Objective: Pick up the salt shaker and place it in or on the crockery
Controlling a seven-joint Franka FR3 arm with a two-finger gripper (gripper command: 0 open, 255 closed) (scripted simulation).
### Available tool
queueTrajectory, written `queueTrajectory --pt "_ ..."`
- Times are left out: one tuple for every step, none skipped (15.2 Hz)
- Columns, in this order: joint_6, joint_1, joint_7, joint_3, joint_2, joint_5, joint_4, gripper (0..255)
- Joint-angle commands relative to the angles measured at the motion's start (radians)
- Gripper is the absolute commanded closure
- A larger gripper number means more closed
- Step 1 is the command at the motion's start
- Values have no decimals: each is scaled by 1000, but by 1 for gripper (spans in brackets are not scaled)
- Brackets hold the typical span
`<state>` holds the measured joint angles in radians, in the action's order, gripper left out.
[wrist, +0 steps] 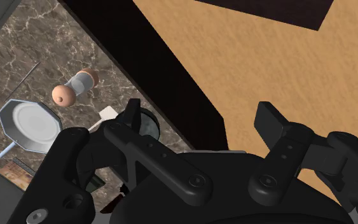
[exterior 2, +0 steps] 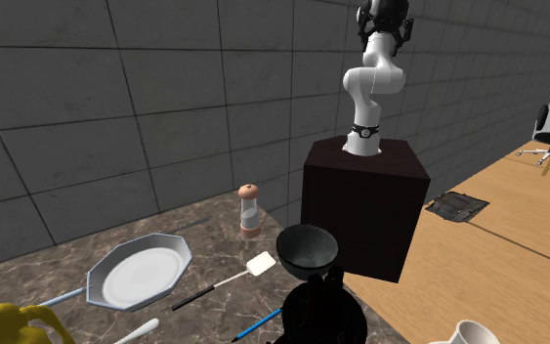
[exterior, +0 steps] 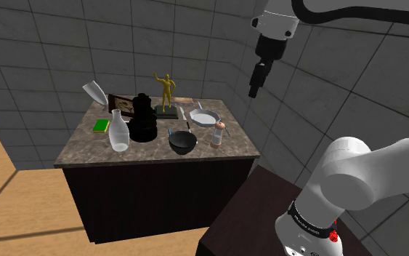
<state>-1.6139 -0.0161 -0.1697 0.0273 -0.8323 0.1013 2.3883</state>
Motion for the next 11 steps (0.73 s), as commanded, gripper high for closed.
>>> queueTrajectory --pt "0 0 0 0 0 0 0 0" --pt "-30 -4 -16 -17 13 10 15 0" --pt "-60 -9 -31 -33 28 20 28 0" --pt "-90 -14 -47 -50 45 29 40 0" --pt "-120 -18 -62 -66 63 38 50 0" --pt "-151 -23 -77 -83 82 47 59 0" --pt "-182 -28 -92 -99 103 55 67 0" --pt "-212 -32 -108 -116 126 63 73 0" --pt "-243 -36 -123 -133 150 70 77 0" --pt "-274 -40 -138 -149 175 77 81 0" --pt "-305 -44 -153 -165 202 83 82 0"
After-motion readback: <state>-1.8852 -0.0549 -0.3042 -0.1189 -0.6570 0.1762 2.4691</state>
